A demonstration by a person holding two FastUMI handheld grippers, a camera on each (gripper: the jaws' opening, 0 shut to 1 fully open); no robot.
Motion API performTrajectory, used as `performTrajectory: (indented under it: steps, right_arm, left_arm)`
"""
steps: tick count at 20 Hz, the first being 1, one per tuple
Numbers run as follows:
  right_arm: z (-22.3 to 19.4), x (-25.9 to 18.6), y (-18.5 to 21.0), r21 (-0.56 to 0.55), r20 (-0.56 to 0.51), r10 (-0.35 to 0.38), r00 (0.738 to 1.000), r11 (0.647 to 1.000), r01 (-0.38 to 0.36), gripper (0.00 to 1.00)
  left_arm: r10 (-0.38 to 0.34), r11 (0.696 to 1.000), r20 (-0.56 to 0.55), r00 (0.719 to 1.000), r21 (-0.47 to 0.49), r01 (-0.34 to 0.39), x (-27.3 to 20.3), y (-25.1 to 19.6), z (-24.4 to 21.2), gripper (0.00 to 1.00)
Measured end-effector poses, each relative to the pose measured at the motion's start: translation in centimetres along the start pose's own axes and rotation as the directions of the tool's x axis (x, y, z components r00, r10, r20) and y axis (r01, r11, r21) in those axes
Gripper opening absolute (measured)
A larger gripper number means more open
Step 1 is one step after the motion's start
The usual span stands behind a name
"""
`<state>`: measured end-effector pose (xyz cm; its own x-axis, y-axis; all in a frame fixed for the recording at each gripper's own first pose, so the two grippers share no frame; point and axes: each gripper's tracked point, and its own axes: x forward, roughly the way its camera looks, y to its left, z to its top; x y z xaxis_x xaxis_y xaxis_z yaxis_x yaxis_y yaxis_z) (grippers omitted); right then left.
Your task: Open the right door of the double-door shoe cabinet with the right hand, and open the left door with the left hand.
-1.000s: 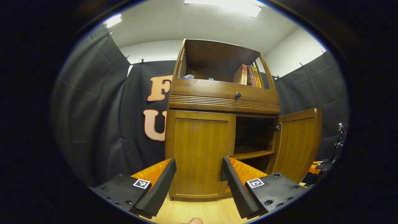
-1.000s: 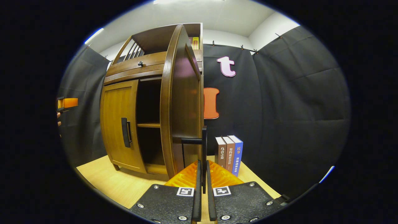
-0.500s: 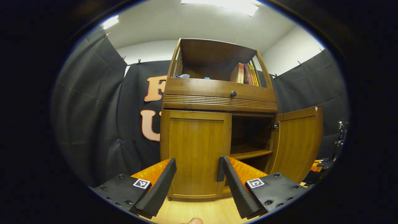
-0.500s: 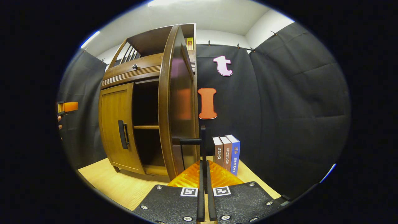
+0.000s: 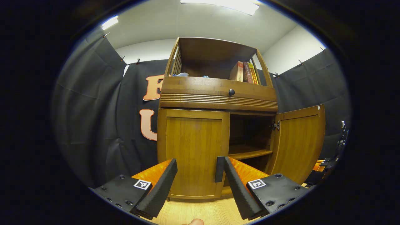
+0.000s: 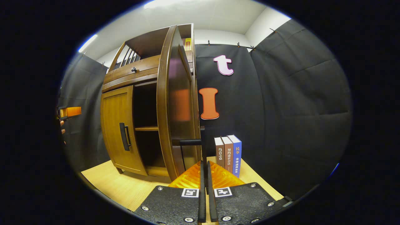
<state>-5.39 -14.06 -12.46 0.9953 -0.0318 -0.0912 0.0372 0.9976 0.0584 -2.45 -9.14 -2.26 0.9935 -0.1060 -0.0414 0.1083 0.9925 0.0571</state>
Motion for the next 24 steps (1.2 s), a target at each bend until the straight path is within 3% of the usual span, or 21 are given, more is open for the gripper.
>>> performTrajectory:
  steps: [1, 2, 6, 11, 12, 13, 17, 18, 19, 23, 24]
  right_arm:
    - [-0.1, 0.0, -0.1, -0.001, -0.002, -0.001, 1.000, 1.000, 0.001, 0.19]
    - [0.0, -0.2, -0.3, -0.003, -0.004, -0.004, 1.000, 1.000, 0.004, 0.04]
    - [0.1, -0.7, -1.3, 0.000, -0.005, -0.031, 1.000, 1.000, 0.031, 0.04]
    - [1.3, -2.1, -3.9, -0.027, 0.037, -0.122, 0.992, 0.992, 0.123, 0.03]
    - [1.9, -2.6, -3.9, -0.027, 0.048, -0.123, 0.991, 0.992, 0.124, 0.19]
    - [2.3, -2.9, -4.0, -0.030, 0.057, -0.129, 0.990, 0.991, 0.131, 0.02]
    - [3.6, -4.1, -4.8, -0.073, 0.084, -0.173, 0.981, 0.981, 0.179, 0.02]
    - [3.7, -4.1, -4.8, -0.079, 0.083, -0.177, 0.981, 0.980, 0.184, 0.19]
    - [3.7, -4.4, -4.7, -0.083, 0.082, -0.179, 0.981, 0.979, 0.185, 0.06]
    - [3.7, -4.4, -5.1, -0.074, 0.074, -0.200, 0.977, 0.976, 0.206, 0.12]
    - [3.7, -4.4, -5.4, -0.066, 0.070, -0.205, 0.976, 0.976, 0.210, 0.21]
  left_arm:
    - [-0.002, 1.000, 0.001, 1.000, 0.000, 0.002, 0.1, -0.1, 0.0, 0.95]
    - [-0.003, 1.000, 0.004, 1.000, 0.001, 0.003, 0.1, -0.3, 0.1, 0.95]
    - [-0.019, 1.000, 0.009, 1.000, 0.001, 0.019, 0.3, -1.0, 0.1, 0.95]
    - [-0.034, 0.999, 0.000, 0.999, 0.000, 0.034, 0.5, -1.7, -0.2, 0.95]
    - [-0.034, 0.999, 0.000, 0.999, -0.002, 0.034, 0.4, -1.7, -0.2, 0.95]
    - [-0.035, 0.999, 0.001, 0.999, -0.003, 0.035, 0.5, -1.9, -0.2, 0.95]
    - [-0.049, 0.999, 0.000, 0.999, -0.008, 0.049, 0.4, -2.7, -0.3, 0.95]
    - [-0.052, 0.999, -0.002, 0.999, -0.005, 0.052, 0.5, -2.9, -0.4, 0.95]
    - [-0.054, 0.999, -0.003, 0.999, -0.002, 0.054, 0.5, -3.1, -0.5, 0.95]
    - [-0.069, 0.998, -0.019, 0.997, 0.004, 0.069, 1.2, -4.4, -1.8, 0.95]
    - [-0.074, 0.997, -0.025, 0.997, 0.005, 0.074, 1.6, -4.8, -2.3, 0.95]
